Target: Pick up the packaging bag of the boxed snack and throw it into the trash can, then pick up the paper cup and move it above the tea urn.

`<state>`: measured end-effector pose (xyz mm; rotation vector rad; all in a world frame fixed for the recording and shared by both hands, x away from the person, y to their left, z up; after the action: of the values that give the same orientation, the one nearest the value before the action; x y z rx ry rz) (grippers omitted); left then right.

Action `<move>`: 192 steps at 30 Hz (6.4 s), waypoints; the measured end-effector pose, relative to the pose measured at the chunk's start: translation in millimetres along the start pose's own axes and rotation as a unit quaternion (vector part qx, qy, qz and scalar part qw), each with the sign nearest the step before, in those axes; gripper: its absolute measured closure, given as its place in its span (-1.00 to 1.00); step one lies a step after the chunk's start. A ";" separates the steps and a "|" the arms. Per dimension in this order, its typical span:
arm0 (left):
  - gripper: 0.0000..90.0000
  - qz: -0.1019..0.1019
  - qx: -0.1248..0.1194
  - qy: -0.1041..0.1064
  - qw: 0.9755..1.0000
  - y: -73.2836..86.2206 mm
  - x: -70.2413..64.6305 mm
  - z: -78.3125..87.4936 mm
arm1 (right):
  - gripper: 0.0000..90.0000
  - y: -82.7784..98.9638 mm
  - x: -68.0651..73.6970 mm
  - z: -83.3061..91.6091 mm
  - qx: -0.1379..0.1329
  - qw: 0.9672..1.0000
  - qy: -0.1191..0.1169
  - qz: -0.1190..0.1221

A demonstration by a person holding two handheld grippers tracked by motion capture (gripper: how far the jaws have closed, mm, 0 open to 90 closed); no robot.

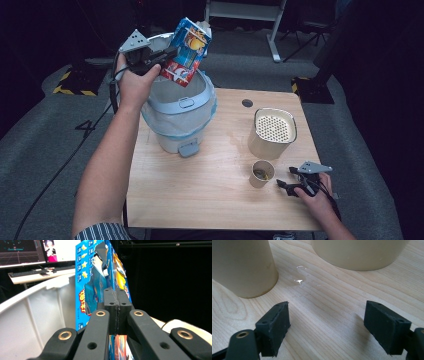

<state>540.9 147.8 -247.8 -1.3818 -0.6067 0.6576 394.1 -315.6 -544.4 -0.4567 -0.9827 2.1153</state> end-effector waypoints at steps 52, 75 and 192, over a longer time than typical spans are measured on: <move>-0.03 -0.060 0.172 0.064 0.981 48.6 -116.9 104.0 | -0.55 -3.1 3.5 9.0 0.010 1.000 0.000 0.018; -0.03 0.014 0.193 0.078 0.978 175.4 -116.4 106.2 | -0.55 -5.7 29.9 21.4 0.004 0.997 -0.056 0.049; -0.69 0.000 0.333 0.034 0.942 309.0 -107.2 84.1 | -0.25 -116.1 36.2 59.8 -0.138 0.979 -0.136 0.062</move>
<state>386.2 148.4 -547.9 -0.7645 -0.2824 0.7264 391.3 -268.7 -417.3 -0.3776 -1.4514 2.2005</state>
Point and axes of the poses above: each handheld gripper's, and its own axes: z roughly backward along the jaws, y roughly out of its underside, x roughly to its left, the point moved 6 cm from there along -z, roughly forward along the jaws, and after that the axes turned 2 degrees about -x, right-handed, at the moved point
